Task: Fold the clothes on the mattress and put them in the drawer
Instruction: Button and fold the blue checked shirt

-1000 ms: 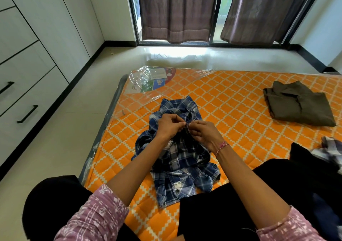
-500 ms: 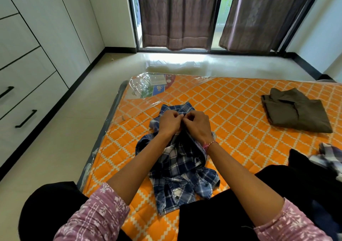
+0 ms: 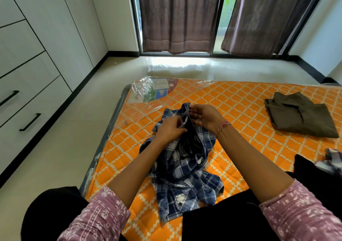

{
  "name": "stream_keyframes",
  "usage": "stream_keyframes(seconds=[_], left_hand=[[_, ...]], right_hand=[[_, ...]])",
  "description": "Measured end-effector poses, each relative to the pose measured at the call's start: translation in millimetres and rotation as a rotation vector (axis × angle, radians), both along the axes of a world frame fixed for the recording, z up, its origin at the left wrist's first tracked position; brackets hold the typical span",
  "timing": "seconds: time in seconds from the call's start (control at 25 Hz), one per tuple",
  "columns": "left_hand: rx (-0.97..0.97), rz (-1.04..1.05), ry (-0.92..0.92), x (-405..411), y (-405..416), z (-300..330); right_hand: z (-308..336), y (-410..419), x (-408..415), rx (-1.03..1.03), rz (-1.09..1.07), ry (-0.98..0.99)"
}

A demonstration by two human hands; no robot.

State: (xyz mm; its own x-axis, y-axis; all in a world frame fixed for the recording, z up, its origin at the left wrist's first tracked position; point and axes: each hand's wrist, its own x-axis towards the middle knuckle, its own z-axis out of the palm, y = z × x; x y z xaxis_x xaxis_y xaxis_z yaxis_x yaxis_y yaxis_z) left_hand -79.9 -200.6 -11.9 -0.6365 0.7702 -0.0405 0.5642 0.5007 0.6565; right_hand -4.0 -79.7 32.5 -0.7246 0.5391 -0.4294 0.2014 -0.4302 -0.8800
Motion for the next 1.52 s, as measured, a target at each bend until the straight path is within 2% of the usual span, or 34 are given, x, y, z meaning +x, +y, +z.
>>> stream_keyframes(seconds=[0.08,0.16,0.28,0.4,0.48,0.56,0.64,0.72,0.88,0.92,0.96,1.0,1.08,1.2,1.24,1.32,1.36,1.4,1.52], left_hand=[[-0.084,0.056,0.036,-0.6,-6.4,-15.3],[-0.038,0.139,-0.156,-3.0,-14.5,-30.4],[0.083,0.293,-0.471,-3.8,-25.9,-41.9],[0.144,0.347,-0.489,-1.7,-30.7,-44.8],[0.153,0.322,-0.448,-1.2,-31.5,-43.3],[0.153,0.307,-0.461,-1.7,-31.5,-38.6],[0.136,0.317,-0.565,-1.7,-31.7,-28.9],[0.161,0.355,-0.714,-4.5,-31.5,-16.6],[0.393,0.465,-1.335,-18.8,-22.9,11.0],[0.444,0.489,-1.403,-20.9,-21.0,12.8],[0.472,0.529,-1.387,-22.0,-20.2,11.6],[0.451,0.567,-1.268,-21.1,-21.4,6.6],[0.257,0.617,-0.819,-21.2,-29.0,-12.8],[-0.106,0.488,-0.155,-22.6,-44.9,-35.5],[-0.14,0.468,0.058,-21.3,-48.1,-37.8],[-0.005,0.392,0.445,-9.6,-48.3,-39.6],[0.068,0.307,0.513,-1.5,-45.1,-41.2],[0.06,0.232,0.509,7.4,-39.9,-43.4],[-0.288,0.187,0.412,19.7,-26.4,-53.1]], right_hand=[[-7.7,2.2,-4.2,0.035,-0.023,-0.025],[-21.0,2.1,0.5,0.158,0.001,-0.075],[-49.2,0.6,26.3,0.535,0.167,-0.194],[-79.9,-7.1,55.5,0.92,0.381,-0.416],[-91.8,-13.7,65.6,1.16,0.39,-0.57],[-93.8,-15.5,66.6,1.23,0.306,-0.599],[-86.5,-12.4,65.0,1.047,0.193,-0.509],[-70.7,-7.2,60.8,0.667,0.082,-0.36],[-39.7,4.9,46.6,-0.053,0.006,-0.151],[-35.3,3.5,42.7,-0.165,0.009,-0.125],[-34.6,-0.1,38.2,-0.206,0.009,-0.116],[-37.2,-5.5,34.0,-0.206,0.006,-0.125],[-47.1,-18.9,27.9,-0.16,-0.024,-0.17],[-55.9,-33.3,25.0,-0.134,-0.079,-0.23],[-57.3,-34.3,24.6,-0.124,-0.077,-0.234],[-59.4,-34.0,24.8,-0.133,-0.078,-0.227],[-61.8,-32.7,23.8,-0.137,-0.093,-0.236],[-64.8,-32.1,22.6,-0.127,-0.115,-0.255],[-70.2,-33.9,22.7,-0.071,-0.156,-0.302]])
